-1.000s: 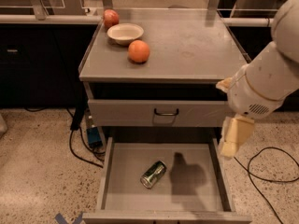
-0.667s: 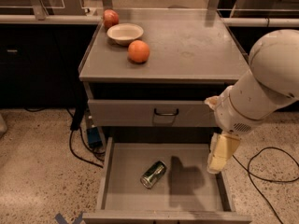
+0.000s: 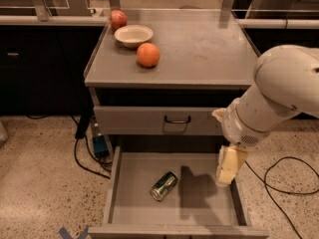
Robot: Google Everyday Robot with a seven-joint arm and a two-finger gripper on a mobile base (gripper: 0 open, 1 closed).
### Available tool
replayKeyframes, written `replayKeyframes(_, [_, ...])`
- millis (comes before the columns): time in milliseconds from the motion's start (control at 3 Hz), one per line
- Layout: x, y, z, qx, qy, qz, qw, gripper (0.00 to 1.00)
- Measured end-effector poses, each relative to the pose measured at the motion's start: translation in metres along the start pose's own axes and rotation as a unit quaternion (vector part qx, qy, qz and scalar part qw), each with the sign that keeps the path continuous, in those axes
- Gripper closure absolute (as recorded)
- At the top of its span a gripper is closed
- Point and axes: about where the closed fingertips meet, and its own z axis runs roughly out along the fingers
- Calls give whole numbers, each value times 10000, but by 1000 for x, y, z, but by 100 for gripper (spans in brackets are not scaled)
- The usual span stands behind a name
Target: Pick green can from middle drawer and place on counter
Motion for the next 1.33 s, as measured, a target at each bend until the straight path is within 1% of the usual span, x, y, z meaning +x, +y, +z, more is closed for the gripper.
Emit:
replayKeyframes(333, [-3,-12,36,-58,4,-248,9997,0])
replayKeyframes(667, [-10,-20,63,-38,19,-516,9987,0])
replayKeyframes(1000, [-25,-10,101,-38,-58,-839,9964,0])
replayKeyframes(1333, [-47,20,158,-239,-281,-1151,9927,0])
